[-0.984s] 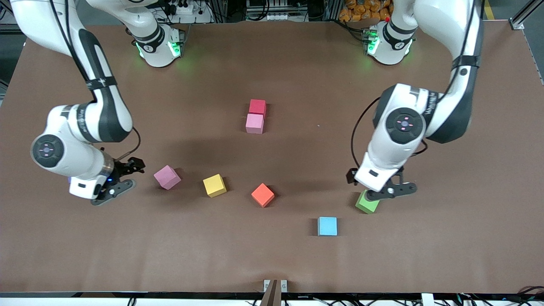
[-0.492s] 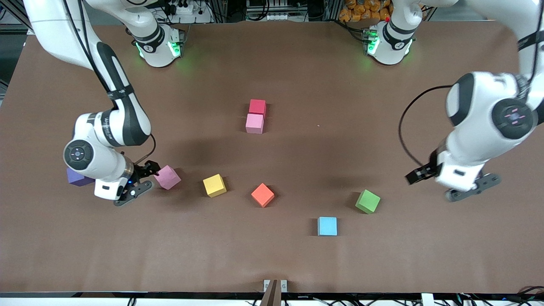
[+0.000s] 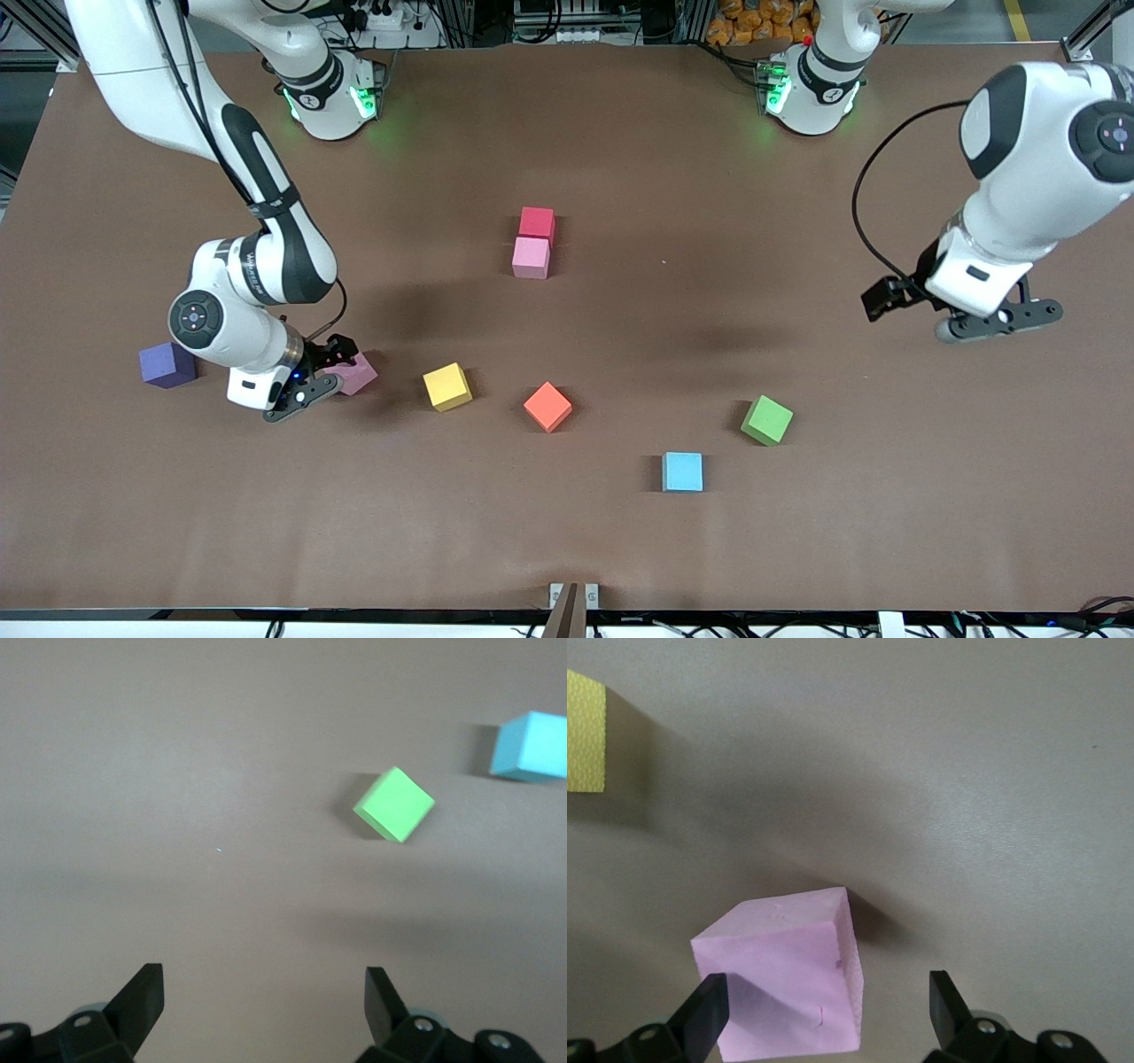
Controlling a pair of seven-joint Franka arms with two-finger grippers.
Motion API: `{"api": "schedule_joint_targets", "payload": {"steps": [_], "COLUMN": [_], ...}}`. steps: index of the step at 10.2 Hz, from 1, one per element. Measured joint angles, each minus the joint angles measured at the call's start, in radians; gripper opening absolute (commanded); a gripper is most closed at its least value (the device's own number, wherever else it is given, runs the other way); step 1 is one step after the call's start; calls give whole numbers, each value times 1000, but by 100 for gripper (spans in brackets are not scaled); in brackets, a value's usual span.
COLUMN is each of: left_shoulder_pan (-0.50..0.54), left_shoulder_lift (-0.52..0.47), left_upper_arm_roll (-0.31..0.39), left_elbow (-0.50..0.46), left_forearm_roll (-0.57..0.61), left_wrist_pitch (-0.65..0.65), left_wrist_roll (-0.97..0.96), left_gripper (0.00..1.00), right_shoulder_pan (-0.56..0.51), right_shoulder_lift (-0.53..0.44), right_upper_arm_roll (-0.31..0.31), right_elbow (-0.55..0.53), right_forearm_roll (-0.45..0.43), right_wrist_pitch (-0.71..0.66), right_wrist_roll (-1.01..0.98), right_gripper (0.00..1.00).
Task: Arrange blocks into number 1
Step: 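Lower the right gripper and grasp the pink cube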
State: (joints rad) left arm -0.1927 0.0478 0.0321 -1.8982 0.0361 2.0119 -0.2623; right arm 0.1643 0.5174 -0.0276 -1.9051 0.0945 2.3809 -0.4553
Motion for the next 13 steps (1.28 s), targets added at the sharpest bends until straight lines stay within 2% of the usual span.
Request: {"api": "schedule_joint_targets", "payload": {"steps": [2, 5, 9, 13], "left_shoulder_pan": [12, 19, 21, 21], "left_shoulder_lift": [-7, -14, -19, -31], "left_upper_arm_roll": [-37, -38, -51, -79], "left_elbow": [13, 86, 120, 236], "left_forearm_roll": [0, 1, 7, 7], "left_wrist_pitch": [-7, -97, -188, -400], "left_wrist_roll": [75, 135, 193, 193], "left_gripper": [100, 100, 100, 100], "right_shoulder_pan": [3, 6, 6, 7], "right_shoulder_lift": [2, 4, 4, 4], "right_upper_arm_roll": [2, 2, 3, 4], "right_elbow": [-1, -1, 0, 10], "right_forearm_roll": [1, 4, 18, 44], "right_wrist_pitch": [1, 1, -13, -47], "right_wrist_roll": [0, 4, 8, 15], "right_gripper": [100, 100, 100, 100]}}
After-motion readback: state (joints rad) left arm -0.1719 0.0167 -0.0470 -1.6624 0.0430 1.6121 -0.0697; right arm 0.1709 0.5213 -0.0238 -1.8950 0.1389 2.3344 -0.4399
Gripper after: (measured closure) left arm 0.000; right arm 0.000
